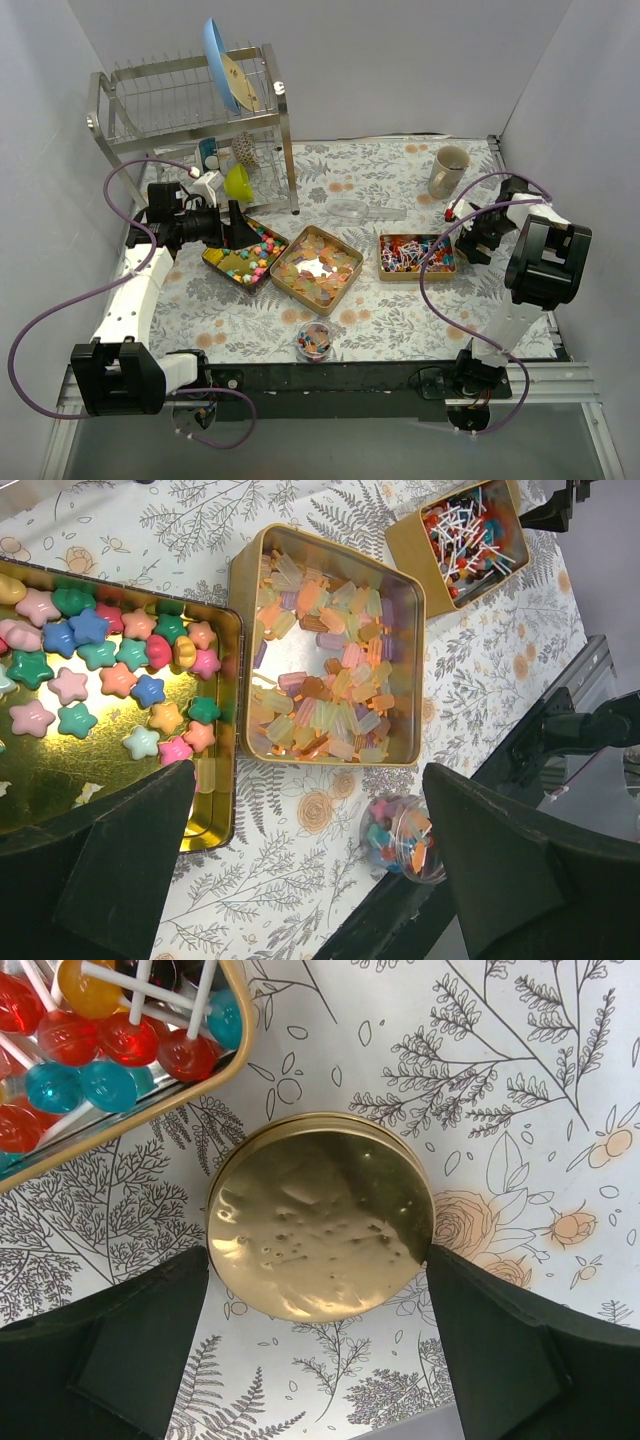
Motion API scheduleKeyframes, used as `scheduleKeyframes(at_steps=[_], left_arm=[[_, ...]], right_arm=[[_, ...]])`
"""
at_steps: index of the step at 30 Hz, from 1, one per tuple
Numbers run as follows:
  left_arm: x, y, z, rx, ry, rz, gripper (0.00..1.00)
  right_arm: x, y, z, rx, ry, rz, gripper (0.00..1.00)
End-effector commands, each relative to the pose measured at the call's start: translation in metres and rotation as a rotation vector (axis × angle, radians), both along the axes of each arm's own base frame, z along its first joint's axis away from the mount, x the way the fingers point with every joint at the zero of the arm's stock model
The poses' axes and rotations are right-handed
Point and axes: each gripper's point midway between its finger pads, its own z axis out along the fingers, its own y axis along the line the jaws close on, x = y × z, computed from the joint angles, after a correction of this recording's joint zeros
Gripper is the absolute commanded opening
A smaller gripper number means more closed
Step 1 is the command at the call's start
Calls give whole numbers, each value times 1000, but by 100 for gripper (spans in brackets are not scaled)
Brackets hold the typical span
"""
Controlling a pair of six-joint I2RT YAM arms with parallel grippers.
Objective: Pack the candies
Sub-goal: Pick up the bottle lid at the center of the board.
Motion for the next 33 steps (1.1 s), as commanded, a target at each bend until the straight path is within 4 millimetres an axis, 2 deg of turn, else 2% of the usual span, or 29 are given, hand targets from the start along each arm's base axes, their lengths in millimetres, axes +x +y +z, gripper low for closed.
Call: scheduleKeyframes(at_steps=[1,3,9,12,26,27,29,31,32,33], left_arm=[[-3,-4,12,-11,-49,-23,98],[-3,-3,12,-13,-48,-22,98],[-4,-4,13,-15,-45,-24,98],[-5,-5,12,-24,-44,-27,98],[-7,-6,9,-28,-29,-32,98],[-8,-6,8,-28,-28,-34,98],[-8,-6,8,-29,-26,-33,98],[-7,-6,8,-29,-29,-31,98],[-8,-6,9,-30,-32,-34,98],[-7,-6,9,-28,-33,-32,98]], right_arm=[[-27,3,-24,21,162,-43,98],[-26,3,-27,25,181,-81,98],[-8,8,-5,70,81,-104,98],[-4,12,0,82,63,-96,98],[-1,21,-29,81,172,-120,98],[-4,22,-31,74,186,-118,97],[-10,21,-37,67,226,-123,86],[-16,18,-42,50,246,-134,79],[-17,18,-39,44,242,-134,73],[-18,18,-38,46,236,-128,72]])
